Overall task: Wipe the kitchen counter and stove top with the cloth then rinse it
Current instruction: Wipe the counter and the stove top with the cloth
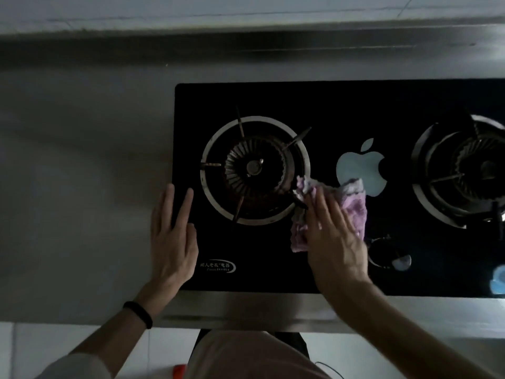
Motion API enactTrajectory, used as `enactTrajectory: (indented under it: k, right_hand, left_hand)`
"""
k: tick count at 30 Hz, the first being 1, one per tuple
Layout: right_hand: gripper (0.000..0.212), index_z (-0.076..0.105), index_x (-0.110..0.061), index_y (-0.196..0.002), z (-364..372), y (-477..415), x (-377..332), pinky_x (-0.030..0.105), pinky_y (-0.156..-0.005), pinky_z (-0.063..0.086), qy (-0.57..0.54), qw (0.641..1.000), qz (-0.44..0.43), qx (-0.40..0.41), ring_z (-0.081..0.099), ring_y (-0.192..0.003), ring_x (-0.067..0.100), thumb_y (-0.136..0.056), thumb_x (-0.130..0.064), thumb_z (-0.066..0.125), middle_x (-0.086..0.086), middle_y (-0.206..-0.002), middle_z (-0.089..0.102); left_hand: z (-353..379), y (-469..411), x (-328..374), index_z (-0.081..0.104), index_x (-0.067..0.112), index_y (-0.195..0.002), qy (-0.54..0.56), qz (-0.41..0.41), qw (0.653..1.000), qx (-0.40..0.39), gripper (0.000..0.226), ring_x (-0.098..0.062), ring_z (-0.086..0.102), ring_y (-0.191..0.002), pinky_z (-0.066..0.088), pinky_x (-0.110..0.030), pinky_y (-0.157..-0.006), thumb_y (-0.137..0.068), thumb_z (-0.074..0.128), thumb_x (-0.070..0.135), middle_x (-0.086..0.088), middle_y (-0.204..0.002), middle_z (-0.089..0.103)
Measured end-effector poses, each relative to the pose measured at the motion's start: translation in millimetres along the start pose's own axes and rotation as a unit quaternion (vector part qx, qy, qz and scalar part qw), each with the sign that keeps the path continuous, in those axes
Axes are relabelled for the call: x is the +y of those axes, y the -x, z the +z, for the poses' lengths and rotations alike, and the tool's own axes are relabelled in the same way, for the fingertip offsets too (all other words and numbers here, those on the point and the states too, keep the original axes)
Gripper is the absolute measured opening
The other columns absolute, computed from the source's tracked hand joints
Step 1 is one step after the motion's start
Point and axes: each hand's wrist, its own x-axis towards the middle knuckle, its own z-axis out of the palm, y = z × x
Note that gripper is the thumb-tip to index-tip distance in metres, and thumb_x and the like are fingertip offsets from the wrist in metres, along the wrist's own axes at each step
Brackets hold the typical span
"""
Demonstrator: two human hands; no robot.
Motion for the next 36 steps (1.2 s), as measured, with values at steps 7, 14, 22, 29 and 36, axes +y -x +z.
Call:
enactTrajectory:
  k: [7, 14, 22, 29, 36]
  right_hand:
    - [0.051, 0.062, 0.005, -0.136, 47.3, 51.8, -36.3, 0.047, -0.100, 0.057, -0.008, 0.989, -0.059, 0.134, 0.065, -0.126, 0.034, -0.086, 0.003, 0.053, 0.023, -0.143, 0.059]
    - [0.065, 0.037, -0.020, -0.160, 86.1, 50.1, -80.1, 0.039, -0.119, 0.040, 0.012, 0.944, -0.322, 0.077, 0.035, -0.153, 0.021, -0.096, -0.028, 0.045, 0.001, -0.168, 0.033]
    - [0.069, 0.020, -0.026, -0.166, 105.3, 41.3, -89.5, 0.045, -0.127, 0.011, -0.030, 0.958, -0.273, 0.087, 0.012, -0.160, 0.016, -0.103, -0.044, 0.041, -0.004, -0.174, 0.011]
    - [0.069, 0.016, -0.028, -0.166, 109.2, 43.8, -59.6, 0.044, -0.129, 0.005, -0.128, 0.972, -0.140, 0.137, 0.008, -0.161, 0.015, -0.104, -0.044, 0.042, -0.007, -0.175, 0.005]
    - [0.072, 0.013, -0.024, -0.167, 126.5, 52.8, -84.3, 0.044, -0.129, 0.002, -0.171, 0.970, -0.070, 0.160, 0.004, -0.161, 0.019, -0.102, -0.041, 0.041, -0.002, -0.175, 0.007]
  left_hand:
    - [11.4, 1.7, -0.4, 0.029, 0.014, -0.163, -0.025, 0.010, 0.999, 0.043, 0.061, -0.032, 0.015, -0.161, 0.021, -0.057, -0.126, -0.102, 0.033, 0.017, -0.012, -0.175, 0.011]
    - [15.0, 1.8, -7.0, 0.031, 0.013, -0.163, -0.054, 0.028, 0.997, 0.053, 0.063, -0.036, 0.021, -0.159, 0.027, -0.058, -0.123, -0.100, 0.038, 0.016, -0.015, -0.174, 0.013]
    - [17.3, 0.8, -11.5, 0.033, 0.017, -0.162, -0.061, 0.033, 0.995, 0.065, 0.061, -0.035, 0.025, -0.158, 0.023, -0.050, -0.127, -0.102, 0.035, 0.017, -0.011, -0.174, 0.015]
    - [21.4, -0.3, -13.9, 0.031, 0.021, -0.163, -0.063, 0.036, 0.994, 0.081, 0.061, -0.035, 0.025, -0.156, 0.028, -0.055, -0.125, -0.102, 0.034, 0.019, -0.008, -0.174, 0.015]
    - [19.0, -1.6, -7.6, 0.035, 0.020, -0.161, -0.061, 0.026, 0.994, 0.086, 0.062, -0.035, 0.027, -0.156, 0.026, -0.053, -0.126, -0.100, 0.034, 0.018, -0.012, -0.172, 0.020]
